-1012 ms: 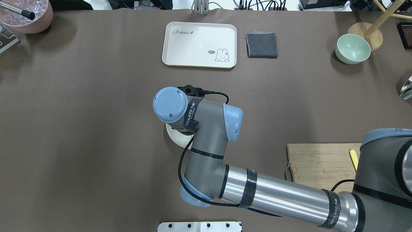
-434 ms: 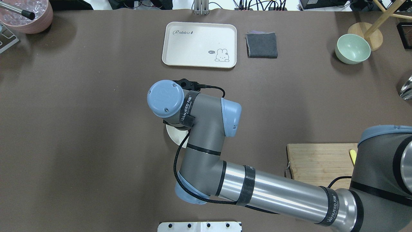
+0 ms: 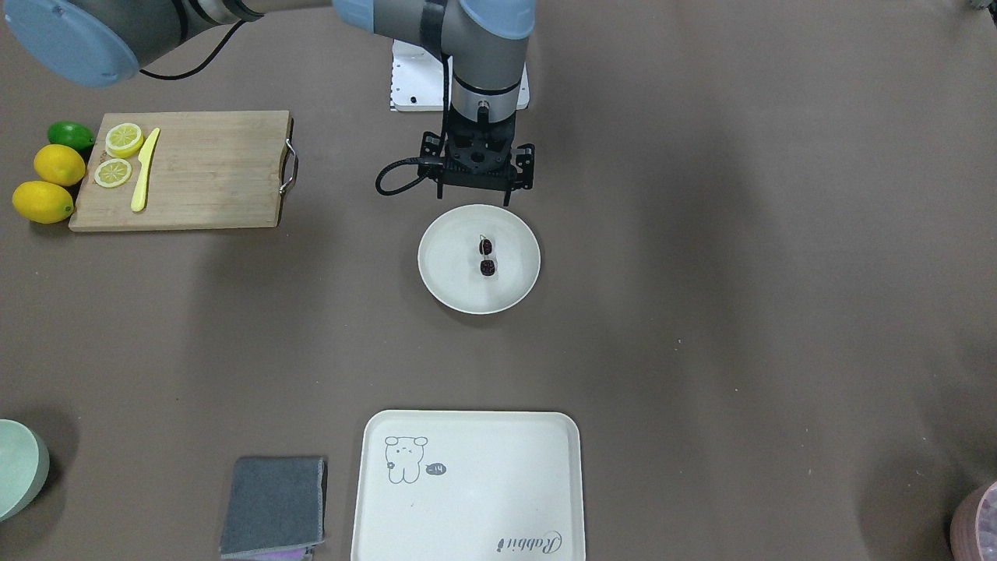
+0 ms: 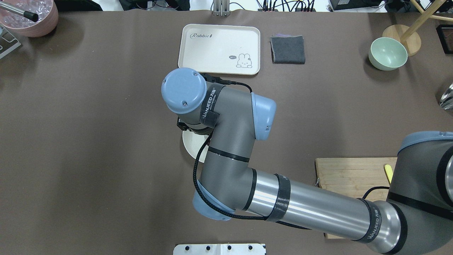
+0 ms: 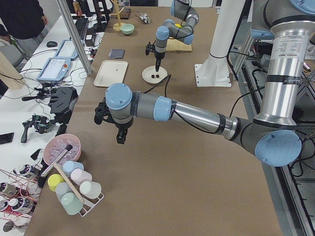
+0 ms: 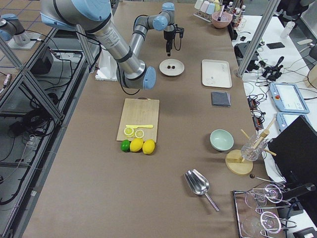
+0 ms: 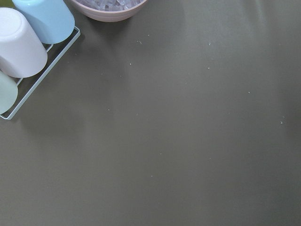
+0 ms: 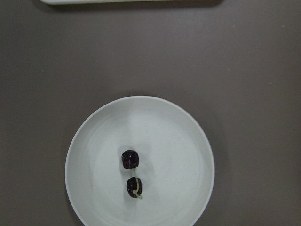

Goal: Place red cherry on plate

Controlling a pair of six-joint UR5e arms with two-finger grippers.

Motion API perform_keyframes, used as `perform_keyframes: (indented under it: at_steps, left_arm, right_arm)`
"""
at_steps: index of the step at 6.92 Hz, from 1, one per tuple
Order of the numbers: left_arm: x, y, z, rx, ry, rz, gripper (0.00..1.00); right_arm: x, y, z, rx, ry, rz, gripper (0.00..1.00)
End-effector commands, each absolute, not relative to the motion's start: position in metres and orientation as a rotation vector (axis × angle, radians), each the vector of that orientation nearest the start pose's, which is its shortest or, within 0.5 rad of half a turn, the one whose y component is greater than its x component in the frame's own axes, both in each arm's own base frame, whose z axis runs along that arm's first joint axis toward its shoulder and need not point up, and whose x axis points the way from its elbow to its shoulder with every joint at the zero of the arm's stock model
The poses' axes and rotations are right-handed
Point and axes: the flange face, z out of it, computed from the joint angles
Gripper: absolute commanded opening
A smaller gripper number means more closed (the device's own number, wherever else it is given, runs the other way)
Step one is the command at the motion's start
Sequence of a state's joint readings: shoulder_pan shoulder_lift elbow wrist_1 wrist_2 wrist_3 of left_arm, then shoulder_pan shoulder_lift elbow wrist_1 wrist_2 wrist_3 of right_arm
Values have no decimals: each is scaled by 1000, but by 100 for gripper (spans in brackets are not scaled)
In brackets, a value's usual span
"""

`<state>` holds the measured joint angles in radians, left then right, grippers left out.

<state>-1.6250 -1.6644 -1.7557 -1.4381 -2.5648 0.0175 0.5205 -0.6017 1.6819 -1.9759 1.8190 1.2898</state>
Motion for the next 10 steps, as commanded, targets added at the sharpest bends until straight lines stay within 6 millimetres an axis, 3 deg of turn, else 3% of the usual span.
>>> perform_keyframes:
  at_steps: [1,2,3,4,5,6,8,9,10]
  left_arm:
    - [-77,-521,517,159,988,25,98]
    - [-74,-526,522,143,988,22,98]
    - [-73,-527,524,137,985,22,98]
    - [-66,-529,528,129,974,37,98]
    - [-46,-545,536,104,931,73,98]
    - [-37,-562,547,106,893,100,98]
    - [-33,-565,578,149,857,126,98]
    - [-32,-565,582,157,857,130,98]
    - [-32,-548,586,157,864,133,98]
  right_arm:
    - [-397,-462,116,52,-713,91,100]
    - [-322,-475,173,69,-709,21,100]
    - [-260,-501,215,69,-704,-29,100]
    - [-209,-517,253,68,-702,-83,100]
    - [-162,-522,303,63,-697,-177,100]
    - [-114,-528,337,69,-704,-215,100]
    - [-3,-548,416,93,-721,-297,100]
    - [33,-554,451,90,-719,-330,100]
    - [55,-557,470,93,-718,-355,100]
